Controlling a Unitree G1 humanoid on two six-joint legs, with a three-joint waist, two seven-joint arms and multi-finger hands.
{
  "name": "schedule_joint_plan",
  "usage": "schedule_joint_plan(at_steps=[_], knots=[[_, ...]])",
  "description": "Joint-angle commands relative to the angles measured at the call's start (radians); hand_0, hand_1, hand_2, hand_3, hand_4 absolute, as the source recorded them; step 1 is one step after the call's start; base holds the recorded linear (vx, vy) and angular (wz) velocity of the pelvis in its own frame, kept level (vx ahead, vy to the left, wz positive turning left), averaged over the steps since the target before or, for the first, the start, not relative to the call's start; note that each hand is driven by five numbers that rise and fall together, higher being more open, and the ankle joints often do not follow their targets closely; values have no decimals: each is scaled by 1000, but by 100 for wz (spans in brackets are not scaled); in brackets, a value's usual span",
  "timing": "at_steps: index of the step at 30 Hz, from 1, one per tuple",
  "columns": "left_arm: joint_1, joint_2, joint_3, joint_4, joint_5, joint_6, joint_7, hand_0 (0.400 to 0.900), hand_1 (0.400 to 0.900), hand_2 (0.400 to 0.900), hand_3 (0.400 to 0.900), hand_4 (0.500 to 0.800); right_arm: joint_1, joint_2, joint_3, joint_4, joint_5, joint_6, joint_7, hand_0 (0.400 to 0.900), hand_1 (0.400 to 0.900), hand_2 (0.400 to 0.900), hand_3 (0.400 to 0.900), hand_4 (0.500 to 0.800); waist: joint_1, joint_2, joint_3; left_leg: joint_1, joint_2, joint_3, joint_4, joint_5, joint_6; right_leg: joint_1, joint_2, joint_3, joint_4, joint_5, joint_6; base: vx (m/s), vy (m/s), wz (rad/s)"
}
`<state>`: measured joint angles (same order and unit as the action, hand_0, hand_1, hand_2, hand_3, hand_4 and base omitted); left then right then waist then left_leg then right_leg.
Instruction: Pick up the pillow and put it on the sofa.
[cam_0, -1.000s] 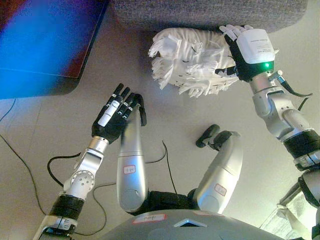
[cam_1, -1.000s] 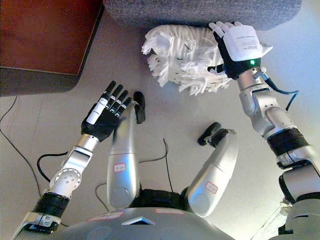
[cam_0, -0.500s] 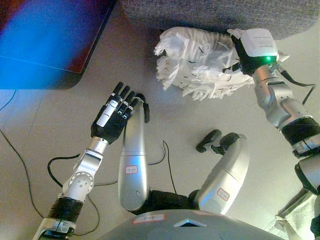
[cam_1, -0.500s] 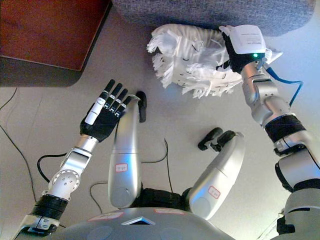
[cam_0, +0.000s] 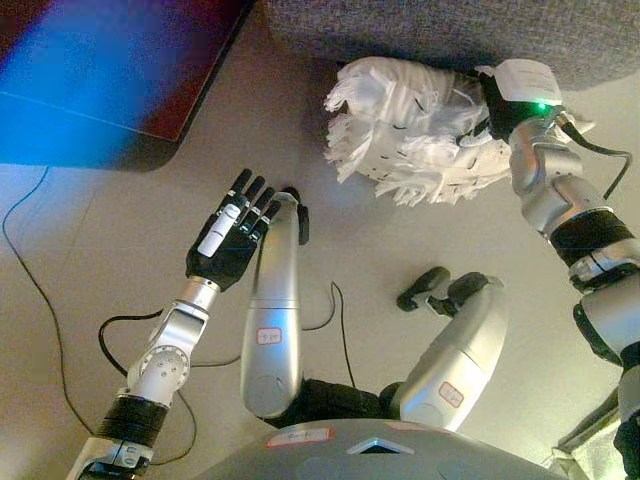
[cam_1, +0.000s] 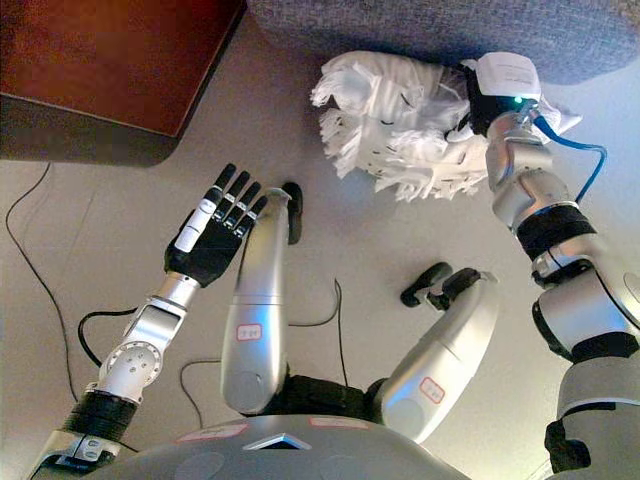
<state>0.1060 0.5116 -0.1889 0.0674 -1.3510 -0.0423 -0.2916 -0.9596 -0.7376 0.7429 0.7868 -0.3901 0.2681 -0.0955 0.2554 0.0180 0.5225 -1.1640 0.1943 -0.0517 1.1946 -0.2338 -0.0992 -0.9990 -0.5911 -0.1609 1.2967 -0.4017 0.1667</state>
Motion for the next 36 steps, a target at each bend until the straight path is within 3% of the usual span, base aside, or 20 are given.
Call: schedule_joint_plan(at_steps=[1, 10, 13, 14, 15, 22, 36], knots=[[29, -6, -70, -96, -12, -7, -18, 900, 900, 900, 900, 800, -125, -39, 0, 81, 13, 105, 81, 900, 900, 900, 900, 800, 33, 61, -2, 67, 51, -60, 137, -156, 26, -76, 33, -18, -22, 99, -50, 6, -4, 5], [9, -23, -102, -98, -10, -13, -9, 900, 900, 900, 900, 800, -225, 39, 49, 248, -1, 245, 197, 900, 900, 900, 900, 800, 56, 81, -2, 68, 43, -63, 123, -138, 25, -74, 28, -14, -33, 112, -58, -3, 11, 3], [4, -21, -108, -106, -11, -14, -6, 900, 900, 900, 900, 800, -237, 58, 56, 299, -22, 300, 297, 900, 900, 900, 900, 800, 64, 85, -2, 66, 42, -68, 124, -136, 29, -77, 25, -13, -32, 113, -61, -15, -5, 6], [0, -19, -109, -113, -12, -11, 1, 900, 900, 900, 900, 800, -238, 66, 58, 317, -6, 304, 293, 498, 498, 498, 498, 559, 67, 86, -2, 65, 42, -70, 125, -134, 29, -77, 23, -12, -32, 114, -62, -19, -14, 7], [-4, -18, -110, -117, -13, -6, 6, 900, 900, 900, 900, 800, -241, 78, 54, 334, -8, 315, 299, 400, 400, 400, 400, 500, 70, 88, -2, 66, 41, -70, 122, -131, 29, -76, 24, -12, -31, 115, -62, -16, -10, 6], [-16, -33, -126, -111, -4, -5, 3, 900, 900, 900, 900, 800, -252, 115, 27, 388, 53, 287, 199, 400, 400, 400, 400, 500, 79, 97, -2, 81, 44, -61, 98, -114, 34, -57, 23, -16, -48, 126, -66, -7, 1, 2], [-24, -32, -138, -137, -12, -3, 31, 900, 900, 900, 900, 800, -235, 93, -6, 395, 104, 239, 126, 400, 400, 400, 400, 500, 69, 109, -2, 69, 51, -53, 113, -120, 38, -69, 7, -1, -40, 130, -69, -5, 10, 0]])
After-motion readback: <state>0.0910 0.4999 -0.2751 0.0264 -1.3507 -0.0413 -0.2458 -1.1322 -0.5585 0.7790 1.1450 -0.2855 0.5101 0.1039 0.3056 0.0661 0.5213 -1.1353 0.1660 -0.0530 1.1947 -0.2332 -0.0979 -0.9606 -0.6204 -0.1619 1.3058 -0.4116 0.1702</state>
